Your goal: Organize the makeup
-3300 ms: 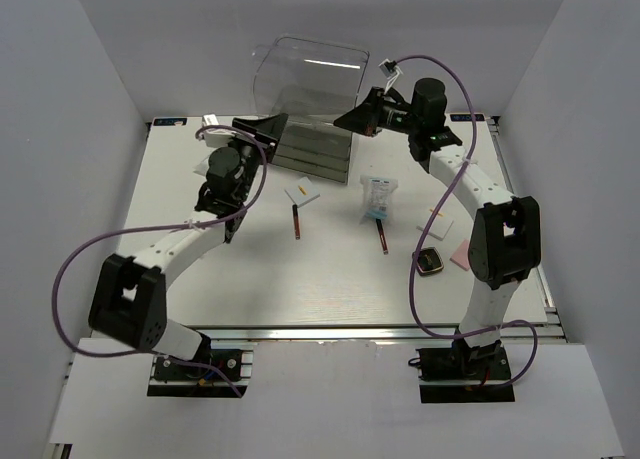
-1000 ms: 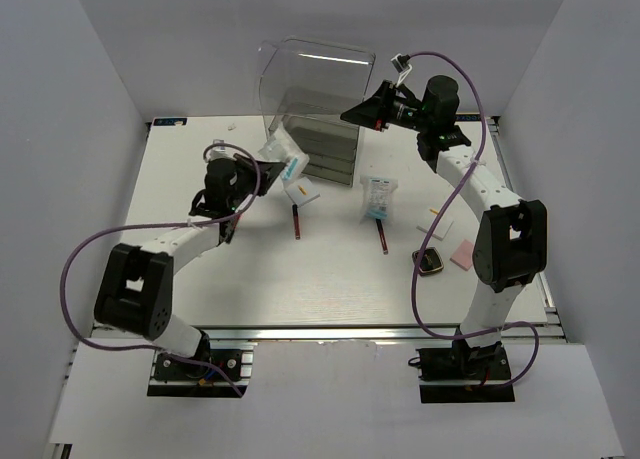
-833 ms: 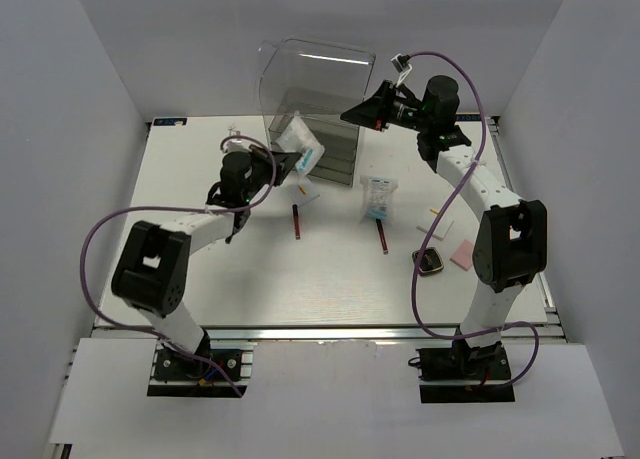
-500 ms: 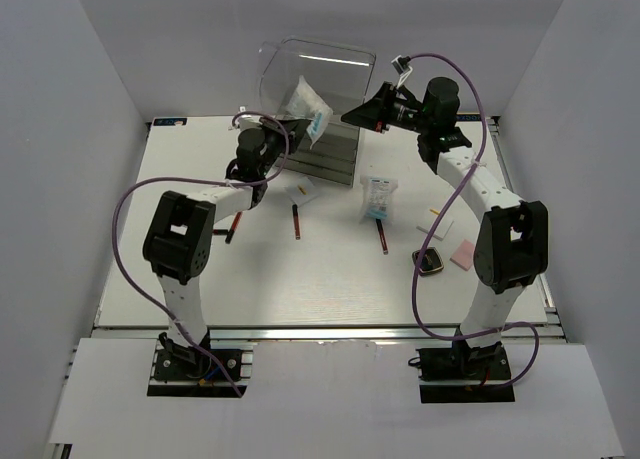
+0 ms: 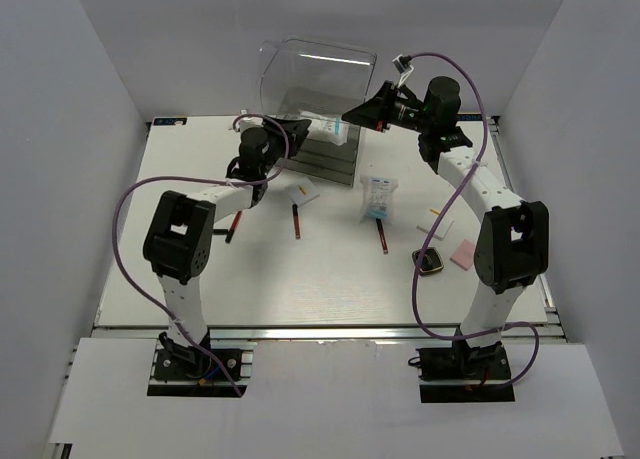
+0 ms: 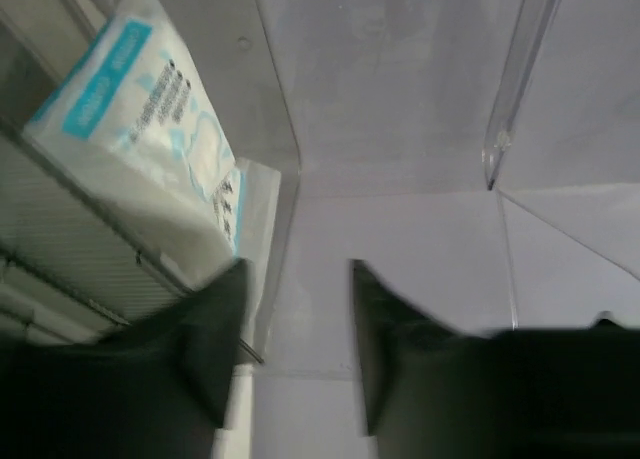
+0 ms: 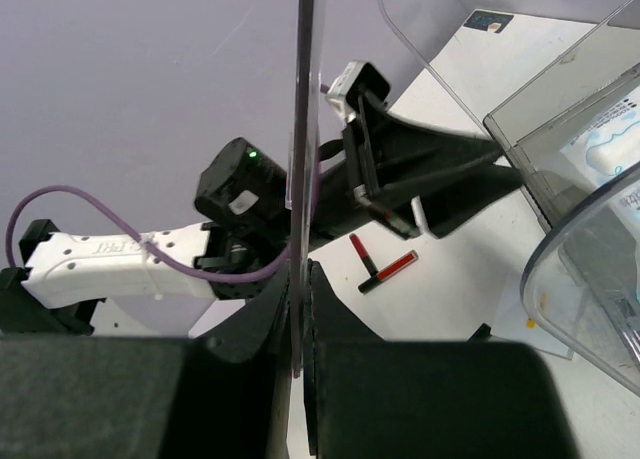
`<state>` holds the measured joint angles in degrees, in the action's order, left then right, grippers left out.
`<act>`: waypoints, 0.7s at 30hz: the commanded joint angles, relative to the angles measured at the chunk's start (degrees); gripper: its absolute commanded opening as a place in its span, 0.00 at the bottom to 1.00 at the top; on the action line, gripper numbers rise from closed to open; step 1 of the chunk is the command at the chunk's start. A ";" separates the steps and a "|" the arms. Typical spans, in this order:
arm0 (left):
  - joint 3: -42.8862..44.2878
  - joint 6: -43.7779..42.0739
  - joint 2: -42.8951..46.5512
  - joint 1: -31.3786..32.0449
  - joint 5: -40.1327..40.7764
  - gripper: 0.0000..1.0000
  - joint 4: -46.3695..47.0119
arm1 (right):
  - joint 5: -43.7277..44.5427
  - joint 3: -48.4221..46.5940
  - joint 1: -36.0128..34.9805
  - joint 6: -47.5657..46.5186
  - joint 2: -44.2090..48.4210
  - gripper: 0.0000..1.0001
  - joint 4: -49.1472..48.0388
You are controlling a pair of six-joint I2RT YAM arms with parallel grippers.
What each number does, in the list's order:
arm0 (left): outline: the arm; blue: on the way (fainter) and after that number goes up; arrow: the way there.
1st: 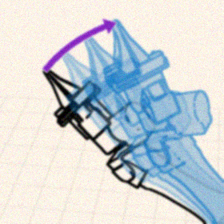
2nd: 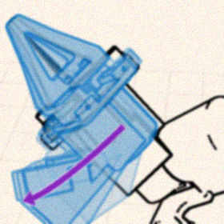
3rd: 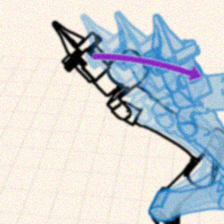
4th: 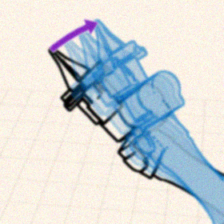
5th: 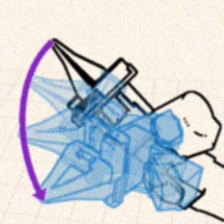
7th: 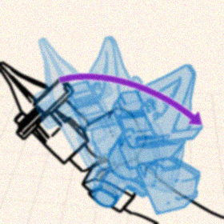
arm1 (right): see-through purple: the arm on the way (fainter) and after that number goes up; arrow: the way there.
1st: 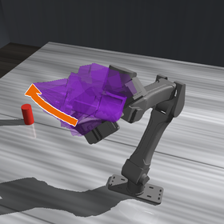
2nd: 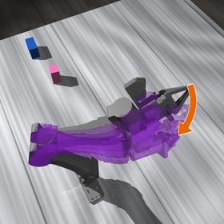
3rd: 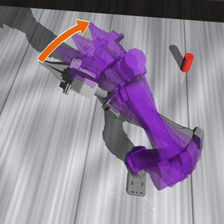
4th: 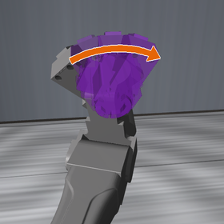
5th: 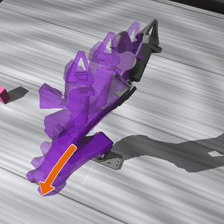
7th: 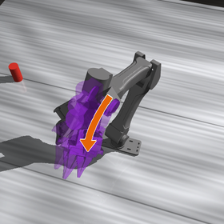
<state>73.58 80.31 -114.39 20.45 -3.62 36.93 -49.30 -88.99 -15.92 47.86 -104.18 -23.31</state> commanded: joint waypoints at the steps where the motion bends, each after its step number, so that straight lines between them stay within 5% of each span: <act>1: -2.91 -4.19 10.57 0.64 -3.05 0.45 -3.52 | 0.70 -0.83 1.16 -0.31 4.07 0.06 -5.69; 4: -8.70 -8.84 18.02 1.35 -4.55 0.15 -9.58 | 0.69 -0.83 1.33 -0.31 3.99 0.06 -5.61; 9: -15.48 -20.36 24.74 3.98 -7.10 0.07 -23.45 | 0.69 -0.66 1.25 -0.66 3.64 0.06 -5.26; 14: -15.58 -29.68 20.89 7.93 -10.00 0.44 -27.96 | 0.61 -0.57 1.33 -1.71 3.63 0.06 -4.03; 21: -13.29 -40.84 13.41 11.81 -10.98 0.65 -24.10 | 0.70 -0.13 1.33 -3.29 3.90 0.06 -2.71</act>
<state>58.87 47.03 -100.60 31.14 -13.28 11.92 -49.56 -88.95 -15.81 47.07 -104.18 -22.87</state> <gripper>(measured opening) 0.643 0.077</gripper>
